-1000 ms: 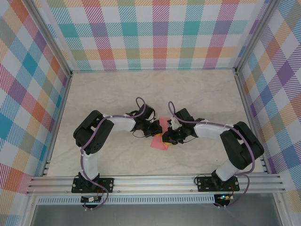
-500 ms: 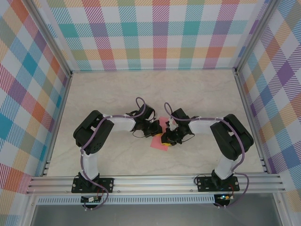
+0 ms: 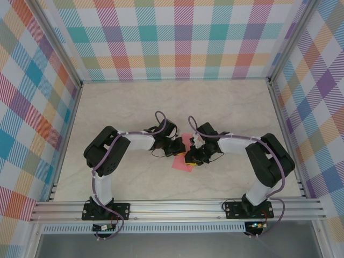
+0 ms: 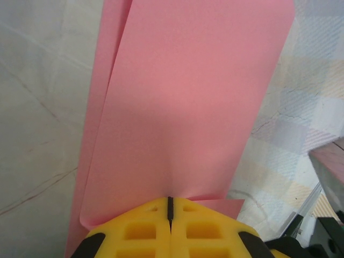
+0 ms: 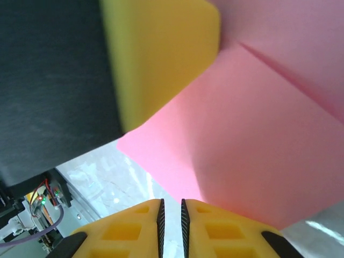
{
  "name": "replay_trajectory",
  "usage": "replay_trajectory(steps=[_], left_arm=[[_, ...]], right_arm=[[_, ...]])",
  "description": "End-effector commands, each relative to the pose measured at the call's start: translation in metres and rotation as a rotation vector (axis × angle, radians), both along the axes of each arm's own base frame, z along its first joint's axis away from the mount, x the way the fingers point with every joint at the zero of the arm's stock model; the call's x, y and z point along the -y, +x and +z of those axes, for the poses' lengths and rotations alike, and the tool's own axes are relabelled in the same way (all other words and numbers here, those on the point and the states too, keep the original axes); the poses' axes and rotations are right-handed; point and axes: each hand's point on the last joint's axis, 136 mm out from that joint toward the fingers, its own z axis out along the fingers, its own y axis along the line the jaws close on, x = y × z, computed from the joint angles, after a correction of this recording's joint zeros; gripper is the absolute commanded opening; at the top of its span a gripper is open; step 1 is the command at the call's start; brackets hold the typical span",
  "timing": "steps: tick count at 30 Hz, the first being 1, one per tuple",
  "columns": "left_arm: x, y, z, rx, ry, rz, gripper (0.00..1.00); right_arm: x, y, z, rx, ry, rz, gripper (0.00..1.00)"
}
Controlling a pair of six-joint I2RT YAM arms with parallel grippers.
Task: Fold a paper plane with a square sheet of paper (pick it up from the middle)
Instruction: Fold the triangle a second time at the center of the table.
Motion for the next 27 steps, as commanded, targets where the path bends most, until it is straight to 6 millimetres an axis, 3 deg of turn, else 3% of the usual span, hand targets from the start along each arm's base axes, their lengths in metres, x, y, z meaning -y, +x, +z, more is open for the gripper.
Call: replay_trajectory(steps=[1, 7, 11, 14, 21, 24, 27], left_arm=[[-0.024, -0.024, -0.041, -0.091, 0.138, 0.006, 0.04], [-0.025, -0.024, -0.041, -0.092, 0.139, 0.004, 0.04], [-0.026, -0.025, -0.041, -0.091, 0.141, 0.004, 0.04], [-0.026, -0.025, -0.041, -0.089, 0.142, 0.005, 0.04], [-0.027, -0.026, -0.04, -0.089, 0.143, 0.004, 0.04], [-0.027, -0.026, -0.04, -0.088, 0.143, 0.005, 0.04], [-0.027, -0.025, -0.04, -0.087, 0.143, 0.006, 0.04]], right_arm=[[-0.001, -0.015, 0.001, -0.039, 0.014, 0.04, 0.18], [0.013, -0.027, -0.028, -0.097, -0.071, 0.051, 0.17], [0.022, -0.029, -0.037, -0.099, -0.13, 0.052, 0.17], [0.021, -0.027, -0.029, -0.085, -0.118, 0.051, 0.17], [0.002, -0.02, 0.018, -0.013, 0.027, 0.067, 0.17], [-0.003, -0.023, 0.019, -0.037, 0.059, 0.081, 0.18], [-0.001, -0.027, 0.007, -0.071, 0.041, 0.082, 0.18]])
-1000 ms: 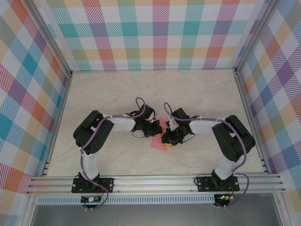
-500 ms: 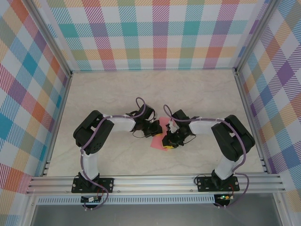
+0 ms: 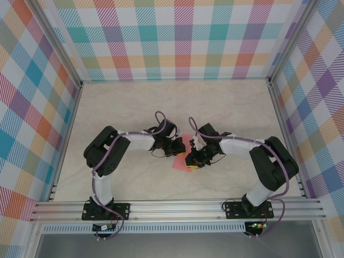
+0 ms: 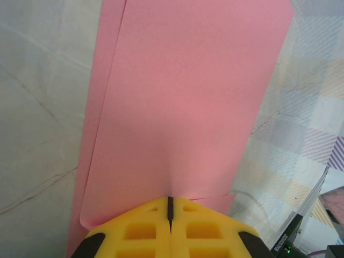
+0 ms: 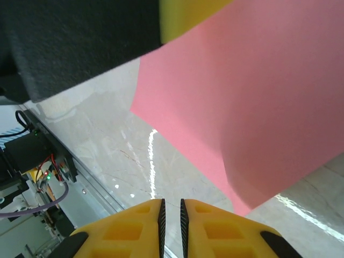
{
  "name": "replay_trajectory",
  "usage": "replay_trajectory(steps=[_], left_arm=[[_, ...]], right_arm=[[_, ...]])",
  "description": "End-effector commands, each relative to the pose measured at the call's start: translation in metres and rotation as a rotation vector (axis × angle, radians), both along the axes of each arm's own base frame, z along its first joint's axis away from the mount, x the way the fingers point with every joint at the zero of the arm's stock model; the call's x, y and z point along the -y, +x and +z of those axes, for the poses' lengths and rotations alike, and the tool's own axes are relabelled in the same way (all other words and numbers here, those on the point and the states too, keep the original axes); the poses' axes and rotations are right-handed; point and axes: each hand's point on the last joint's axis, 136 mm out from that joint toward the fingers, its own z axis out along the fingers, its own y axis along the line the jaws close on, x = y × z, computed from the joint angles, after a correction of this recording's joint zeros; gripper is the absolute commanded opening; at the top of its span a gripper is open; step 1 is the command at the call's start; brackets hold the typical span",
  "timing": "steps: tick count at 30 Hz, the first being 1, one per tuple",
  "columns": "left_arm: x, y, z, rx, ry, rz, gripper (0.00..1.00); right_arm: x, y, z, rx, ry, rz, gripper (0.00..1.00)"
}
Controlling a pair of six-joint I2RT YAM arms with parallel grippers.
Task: Fold a paper plane with a square sheet of paper (pick it up from the middle)
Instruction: Fold the triangle a second time at the center of the table.
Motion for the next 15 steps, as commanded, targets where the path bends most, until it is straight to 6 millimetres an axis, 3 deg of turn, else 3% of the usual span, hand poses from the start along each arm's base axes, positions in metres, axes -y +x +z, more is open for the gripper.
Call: replay_trajectory(steps=[1, 9, 12, 15], left_arm=[[-0.027, -0.025, -0.039, -0.091, 0.146, 0.006, 0.04], [-0.026, -0.025, -0.04, -0.092, 0.147, 0.001, 0.04], [-0.026, -0.024, -0.039, -0.088, 0.148, 0.002, 0.04], [-0.026, -0.023, -0.039, -0.087, 0.149, 0.004, 0.04]], right_arm=[[-0.001, -0.009, -0.01, -0.048, -0.003, 0.028, 0.18], [0.024, -0.025, -0.052, -0.104, -0.149, 0.019, 0.17], [0.027, -0.029, -0.05, -0.099, -0.152, 0.01, 0.17], [0.022, -0.024, -0.035, -0.07, -0.119, 0.0, 0.17]])
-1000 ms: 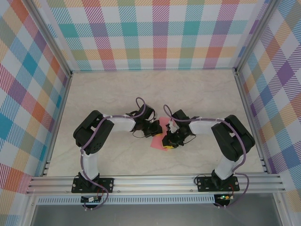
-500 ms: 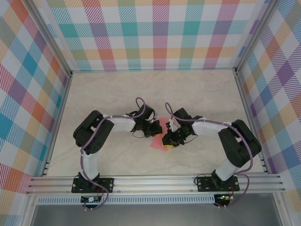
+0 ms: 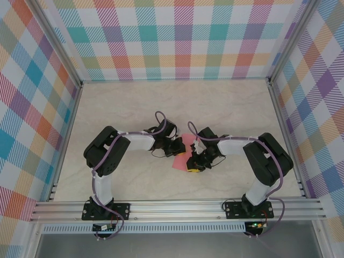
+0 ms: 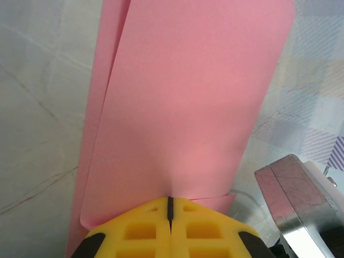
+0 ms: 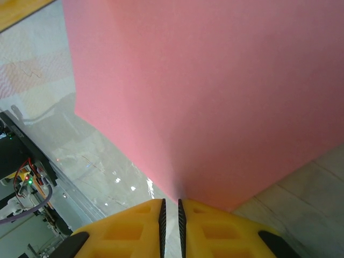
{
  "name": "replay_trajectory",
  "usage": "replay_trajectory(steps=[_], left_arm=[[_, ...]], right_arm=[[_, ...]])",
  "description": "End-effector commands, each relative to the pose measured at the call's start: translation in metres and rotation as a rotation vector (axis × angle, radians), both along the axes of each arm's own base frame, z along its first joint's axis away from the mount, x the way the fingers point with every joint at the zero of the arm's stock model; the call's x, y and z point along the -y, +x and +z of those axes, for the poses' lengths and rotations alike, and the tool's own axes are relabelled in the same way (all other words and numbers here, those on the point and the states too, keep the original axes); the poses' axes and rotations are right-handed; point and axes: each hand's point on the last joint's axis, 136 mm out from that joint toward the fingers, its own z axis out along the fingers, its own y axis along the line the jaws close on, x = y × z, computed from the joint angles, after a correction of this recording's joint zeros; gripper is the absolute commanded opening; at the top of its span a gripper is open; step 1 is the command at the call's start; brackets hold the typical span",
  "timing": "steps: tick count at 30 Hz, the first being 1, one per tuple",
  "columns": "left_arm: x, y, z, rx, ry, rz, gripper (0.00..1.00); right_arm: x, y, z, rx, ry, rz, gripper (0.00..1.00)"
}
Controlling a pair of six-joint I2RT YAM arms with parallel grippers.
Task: Fold a paper plane with a square sheet of paper (pick it up from the middle)
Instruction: Fold the triangle a second time at the center of the table.
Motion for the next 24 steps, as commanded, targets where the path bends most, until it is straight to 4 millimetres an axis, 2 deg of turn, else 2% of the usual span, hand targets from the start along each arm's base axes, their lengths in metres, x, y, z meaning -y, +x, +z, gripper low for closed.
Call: replay_trajectory(steps=[1, 5, 7, 10, 13, 18, 22, 24], left_arm=[[-0.026, -0.023, -0.039, -0.087, 0.147, 0.005, 0.04], [-0.025, -0.023, -0.038, -0.086, 0.146, 0.003, 0.04], [-0.024, -0.023, -0.038, -0.087, 0.143, 0.002, 0.04], [-0.024, -0.022, -0.037, -0.084, 0.143, 0.002, 0.04], [-0.025, -0.023, -0.039, -0.091, 0.144, 0.001, 0.04], [-0.025, -0.023, -0.039, -0.089, 0.145, 0.002, 0.04], [-0.025, -0.023, -0.038, -0.087, 0.145, 0.002, 0.04], [-0.025, -0.023, -0.038, -0.088, 0.145, 0.002, 0.04]], right_arm=[[0.01, -0.014, 0.0, -0.024, -0.047, 0.001, 0.17], [0.005, -0.009, 0.014, -0.004, -0.016, -0.004, 0.16], [0.01, -0.012, 0.007, -0.007, -0.04, -0.011, 0.16], [0.021, -0.02, -0.014, -0.039, -0.097, -0.024, 0.16], [0.024, -0.023, -0.019, -0.044, -0.109, -0.026, 0.16], [0.019, -0.014, 0.006, 0.023, -0.07, -0.016, 0.17], [0.001, 0.0, 0.04, 0.089, 0.037, -0.023, 0.18], [-0.008, 0.007, 0.05, 0.105, 0.089, -0.03, 0.18]])
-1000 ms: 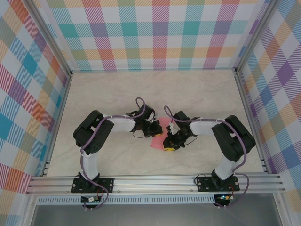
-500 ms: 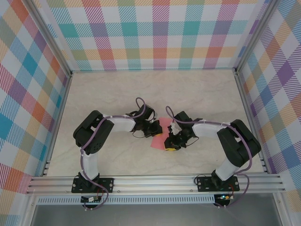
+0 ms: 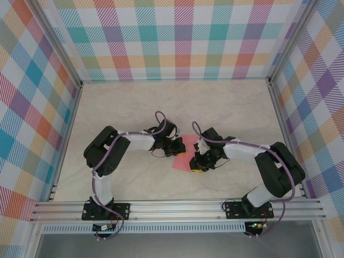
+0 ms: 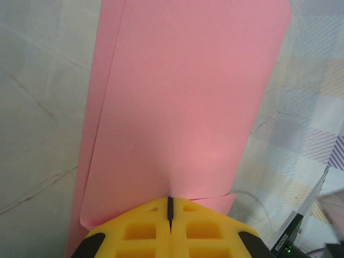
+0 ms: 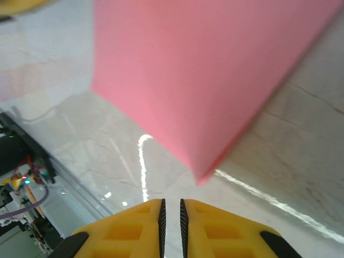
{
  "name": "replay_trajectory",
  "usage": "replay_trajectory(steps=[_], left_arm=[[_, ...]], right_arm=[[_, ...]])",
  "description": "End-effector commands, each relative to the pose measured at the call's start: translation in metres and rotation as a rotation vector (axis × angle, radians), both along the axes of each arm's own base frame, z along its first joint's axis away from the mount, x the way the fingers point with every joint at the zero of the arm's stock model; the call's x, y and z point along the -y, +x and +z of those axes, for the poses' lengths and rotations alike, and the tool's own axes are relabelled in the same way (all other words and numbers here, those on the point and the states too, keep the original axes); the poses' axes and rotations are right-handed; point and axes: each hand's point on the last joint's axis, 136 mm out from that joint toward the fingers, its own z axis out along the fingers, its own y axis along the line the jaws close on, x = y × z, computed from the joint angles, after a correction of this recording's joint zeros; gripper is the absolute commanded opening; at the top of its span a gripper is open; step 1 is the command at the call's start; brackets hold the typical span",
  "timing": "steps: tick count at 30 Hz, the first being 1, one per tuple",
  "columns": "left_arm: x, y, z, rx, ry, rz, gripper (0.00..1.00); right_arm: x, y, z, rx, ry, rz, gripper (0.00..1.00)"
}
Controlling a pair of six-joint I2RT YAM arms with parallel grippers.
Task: Fold a paper plane with a square sheet of paper (pick it up from the middle)
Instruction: Fold the triangle a second time at the center of the table.
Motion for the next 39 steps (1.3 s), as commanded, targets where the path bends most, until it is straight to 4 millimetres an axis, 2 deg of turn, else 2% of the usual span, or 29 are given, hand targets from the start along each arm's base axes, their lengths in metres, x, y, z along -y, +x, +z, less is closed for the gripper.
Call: replay_trajectory(steps=[1, 3, 8, 13, 15, 26, 31, 39], left_arm=[[-0.024, -0.023, -0.038, -0.09, 0.142, 0.005, 0.04], [-0.025, -0.023, -0.038, -0.09, 0.143, 0.005, 0.04], [-0.023, -0.021, -0.035, -0.084, 0.139, 0.005, 0.04], [-0.02, -0.018, -0.028, -0.07, 0.126, 0.003, 0.05], [-0.017, -0.016, -0.023, -0.062, 0.114, 0.0, 0.06], [-0.009, -0.008, 0.022, 0.024, 0.026, 0.004, 0.15], [-0.005, -0.015, 0.024, 0.005, -0.037, 0.021, 0.14], [0.012, -0.035, 0.018, -0.015, -0.056, -0.037, 0.12]], right_arm=[[-0.02, 0.013, 0.025, 0.038, 0.099, 0.001, 0.17], [-0.024, 0.018, 0.022, 0.04, 0.107, -0.008, 0.17], [-0.023, 0.019, -0.007, -0.005, 0.064, -0.012, 0.17], [0.002, 0.002, -0.047, -0.085, -0.096, -0.009, 0.11], [0.007, -0.003, -0.054, -0.099, -0.116, -0.01, 0.09], [0.008, -0.004, -0.056, -0.105, -0.122, -0.028, 0.07], [0.007, -0.003, -0.055, -0.103, -0.121, -0.029, 0.07], [0.007, -0.002, -0.057, -0.106, -0.123, -0.037, 0.07]])
